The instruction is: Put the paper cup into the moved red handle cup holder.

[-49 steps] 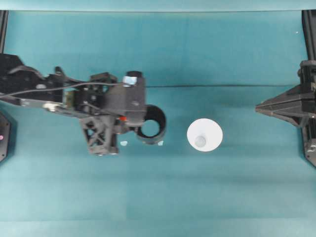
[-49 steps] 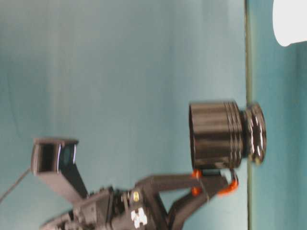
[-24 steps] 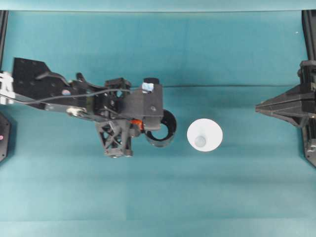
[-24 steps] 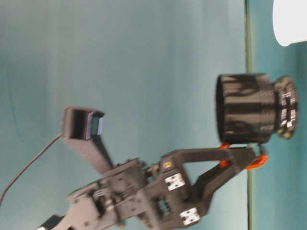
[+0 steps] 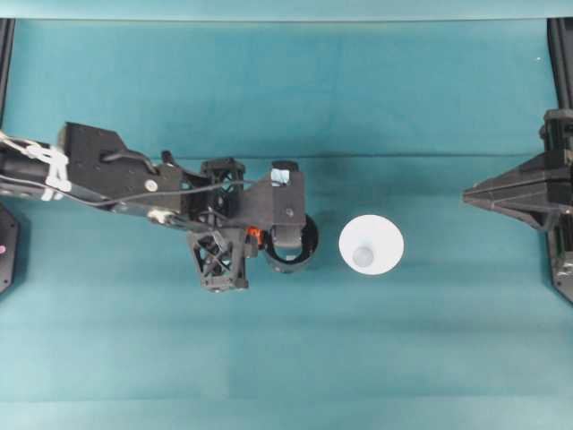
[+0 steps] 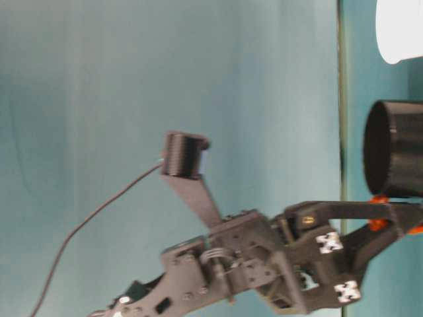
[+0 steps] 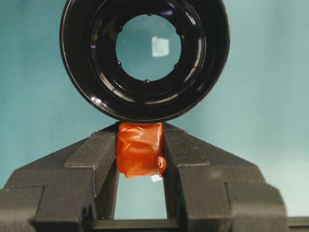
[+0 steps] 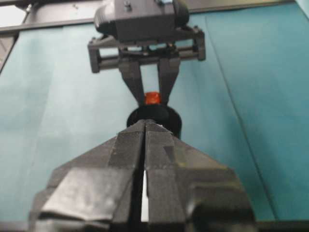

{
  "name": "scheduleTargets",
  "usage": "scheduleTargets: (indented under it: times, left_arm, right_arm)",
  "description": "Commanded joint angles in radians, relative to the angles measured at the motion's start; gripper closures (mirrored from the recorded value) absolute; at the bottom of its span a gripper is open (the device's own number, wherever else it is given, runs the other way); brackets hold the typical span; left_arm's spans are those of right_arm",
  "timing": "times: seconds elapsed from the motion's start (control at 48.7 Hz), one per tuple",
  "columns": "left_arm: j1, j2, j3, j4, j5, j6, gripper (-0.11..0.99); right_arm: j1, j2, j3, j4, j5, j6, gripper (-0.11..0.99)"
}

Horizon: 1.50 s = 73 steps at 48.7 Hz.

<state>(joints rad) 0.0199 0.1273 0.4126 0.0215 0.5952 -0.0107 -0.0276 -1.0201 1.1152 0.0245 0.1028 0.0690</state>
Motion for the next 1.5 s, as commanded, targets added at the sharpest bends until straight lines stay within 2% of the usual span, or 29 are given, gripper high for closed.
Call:
scheduleTargets:
  times: [0.0,0.246,0.595,0.821,0.841,1.478]
  left_arm:
    - [0.003,0.003,-0.003,0.005,-0.021,0.000,0.61]
    - [0.006,0.014,0.017,0.005,-0.067,0.000,0.61]
    - [0.006,0.015,0.046,0.005,-0.077,-0.003,0.61]
    - [0.006,0.015,0.046,0.002,-0.144,0.000,0.61]
    - [0.006,0.015,0.046,0.005,-0.144,0.000,0.61]
    - [0.005,0.026,0.060,0.005,-0.149,-0.012,0.61]
  right_arm:
    - [-0.002,0.005,-0.014,0.002,-0.006,0.005,0.98]
    - [-0.002,0.005,-0.012,0.002,-0.005,0.005,0.98]
    - [-0.002,0.005,-0.011,0.002,-0.006,0.005,0.98]
    - [-0.002,0.005,-0.011,0.002,-0.006,0.006,0.98]
    - [-0.002,0.005,-0.011,0.002,-0.006,0.006,0.98]
    - [-0.002,0.006,-0.011,0.003,-0.006,0.006,0.98]
